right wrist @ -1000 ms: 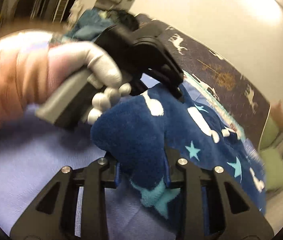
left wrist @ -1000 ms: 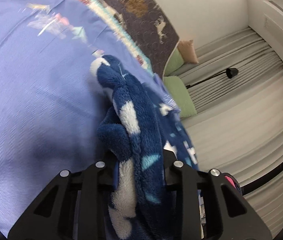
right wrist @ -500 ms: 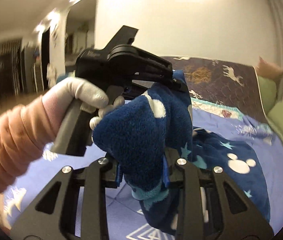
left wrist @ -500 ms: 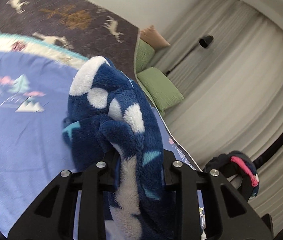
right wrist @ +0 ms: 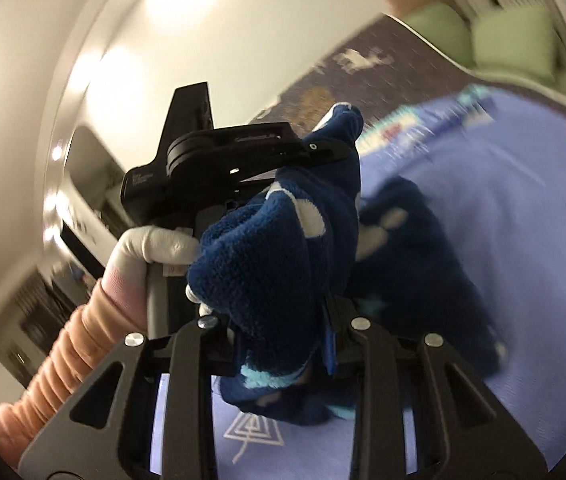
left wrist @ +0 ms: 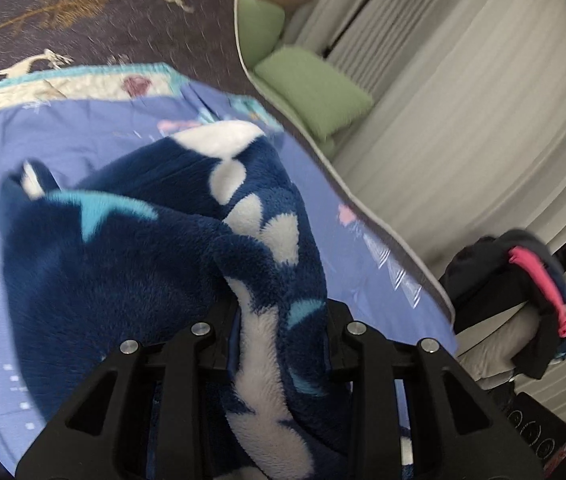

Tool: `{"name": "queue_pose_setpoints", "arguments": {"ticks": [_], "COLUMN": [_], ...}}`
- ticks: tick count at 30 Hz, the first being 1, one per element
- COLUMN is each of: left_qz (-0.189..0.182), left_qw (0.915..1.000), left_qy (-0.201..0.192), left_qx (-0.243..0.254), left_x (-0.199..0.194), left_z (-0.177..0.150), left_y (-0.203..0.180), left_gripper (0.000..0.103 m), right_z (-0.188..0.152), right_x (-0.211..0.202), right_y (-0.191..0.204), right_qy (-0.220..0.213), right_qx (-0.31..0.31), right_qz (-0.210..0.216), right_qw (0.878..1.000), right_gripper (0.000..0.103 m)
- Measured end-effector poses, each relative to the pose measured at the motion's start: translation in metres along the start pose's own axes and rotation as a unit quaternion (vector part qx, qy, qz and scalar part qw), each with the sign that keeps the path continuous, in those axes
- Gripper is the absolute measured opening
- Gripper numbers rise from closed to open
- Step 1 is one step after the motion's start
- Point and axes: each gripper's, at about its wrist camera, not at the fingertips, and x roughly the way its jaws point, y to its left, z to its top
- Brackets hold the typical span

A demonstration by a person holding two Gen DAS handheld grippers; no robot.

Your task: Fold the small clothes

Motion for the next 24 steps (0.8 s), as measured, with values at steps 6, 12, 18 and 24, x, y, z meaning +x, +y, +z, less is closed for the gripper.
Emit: {"name": "queue_pose_setpoints", "arguments": {"ticks": [6,12,18,24], "left_qz": [0.013,-0.01,0.128,0.236], "left_qw": [0.9991,0.9993,0.9802,0.9522], "left_qy": [0.036,-0.006,-0.065,-0.03], "left_qx": [0.018,0.036,0.137,0.191], "left_x": [0.051,0.027,-0.03,-0.03], "left_z": [-0.011,-0.004,-0.009,-0.046], "left_y": [-0.006,-0.022,-0.03,0.009], "left_gripper": [0.052,0.055,0.059,0.059], "right_z": [-0.014,-0.026,-0.016,0.007], "right_x": [0.001,-0.007,-0.021,-0.051], "right_y": [-0.074,-0.115,-0.107,-0.079], "right_qy": [0.037,0.042,0.038,-0.012], "right_qx": [0.128,0.189,0.146,0.065], "right_qz": [0.032,0.031,0.006,-0.016], "right_qw": [0.991,0.98,0.989,0.998], "right_gripper": [0.031,0.044,0.055,0.032]}}
